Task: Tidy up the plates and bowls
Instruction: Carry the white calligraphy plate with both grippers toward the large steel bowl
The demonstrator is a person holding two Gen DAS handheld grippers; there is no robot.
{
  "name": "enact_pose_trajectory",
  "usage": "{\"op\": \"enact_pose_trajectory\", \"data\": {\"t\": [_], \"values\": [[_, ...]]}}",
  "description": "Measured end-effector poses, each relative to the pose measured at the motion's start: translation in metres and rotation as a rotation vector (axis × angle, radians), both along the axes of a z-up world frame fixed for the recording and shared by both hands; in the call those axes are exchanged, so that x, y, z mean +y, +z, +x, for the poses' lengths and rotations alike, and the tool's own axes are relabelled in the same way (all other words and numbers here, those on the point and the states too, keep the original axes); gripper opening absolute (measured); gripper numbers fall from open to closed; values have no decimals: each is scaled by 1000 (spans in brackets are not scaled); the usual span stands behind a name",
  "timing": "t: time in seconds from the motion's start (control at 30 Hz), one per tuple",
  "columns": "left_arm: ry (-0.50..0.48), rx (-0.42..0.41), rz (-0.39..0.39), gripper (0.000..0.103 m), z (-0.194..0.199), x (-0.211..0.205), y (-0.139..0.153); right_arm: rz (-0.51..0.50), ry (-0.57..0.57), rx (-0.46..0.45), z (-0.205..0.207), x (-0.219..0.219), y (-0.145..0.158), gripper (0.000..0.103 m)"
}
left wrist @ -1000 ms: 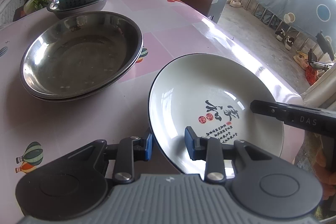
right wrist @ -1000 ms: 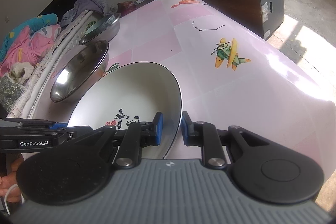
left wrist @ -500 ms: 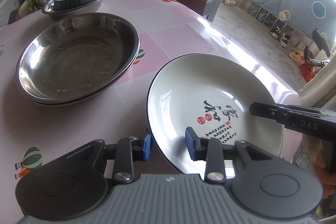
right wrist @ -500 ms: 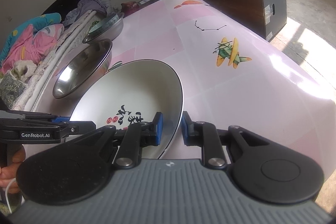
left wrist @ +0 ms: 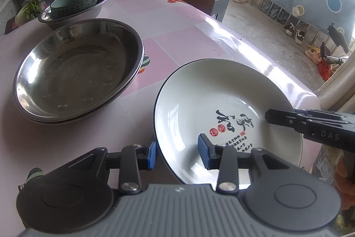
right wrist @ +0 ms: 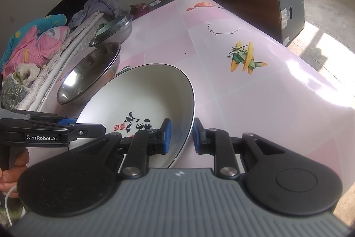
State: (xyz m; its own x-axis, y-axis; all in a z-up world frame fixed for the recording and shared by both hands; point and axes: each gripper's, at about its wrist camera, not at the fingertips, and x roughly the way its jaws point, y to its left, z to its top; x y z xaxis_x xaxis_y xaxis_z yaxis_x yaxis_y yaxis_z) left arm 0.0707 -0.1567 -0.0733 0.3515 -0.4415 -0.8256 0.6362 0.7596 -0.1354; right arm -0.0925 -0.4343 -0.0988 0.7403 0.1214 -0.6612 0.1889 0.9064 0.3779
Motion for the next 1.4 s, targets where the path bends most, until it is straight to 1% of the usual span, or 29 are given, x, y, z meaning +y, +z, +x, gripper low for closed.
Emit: {"op": "enact_pose_trajectory", "data": {"t": [0.13, 0.57, 0.7, 0.83, 0.9, 0.97, 1.17, 1.33, 1.4], "values": [[9, -1, 6, 39, -1, -1, 1, -24, -1, 5, 3, 4, 2, 22], [21, 14, 6, 39, -2, 0, 2, -37, -20, 24, 11, 6, 5, 22], [21, 17, 1, 39, -2, 1, 1, -68, -10, 27, 16, 8, 5, 22], [25, 28, -28, 38, 0, 6, 0, -79, -6, 22, 19, 8, 4, 22], [23, 29, -38, 37, 1, 8, -1, -82, -3, 19, 18, 8, 3, 22], [20, 23, -41, 32, 2, 10, -2, -90, -1, 18, 17, 8, 3, 21], [8, 29, -75, 27, 5, 18, -3, -100, -9, 25, 8, 9, 7, 21], [10, 34, -99, 25, 6, 23, -5, -99, 2, 24, -2, 14, 6, 20], [18, 37, -105, 24, 5, 25, -4, -131, 5, 18, -4, 21, 6, 21]]}}
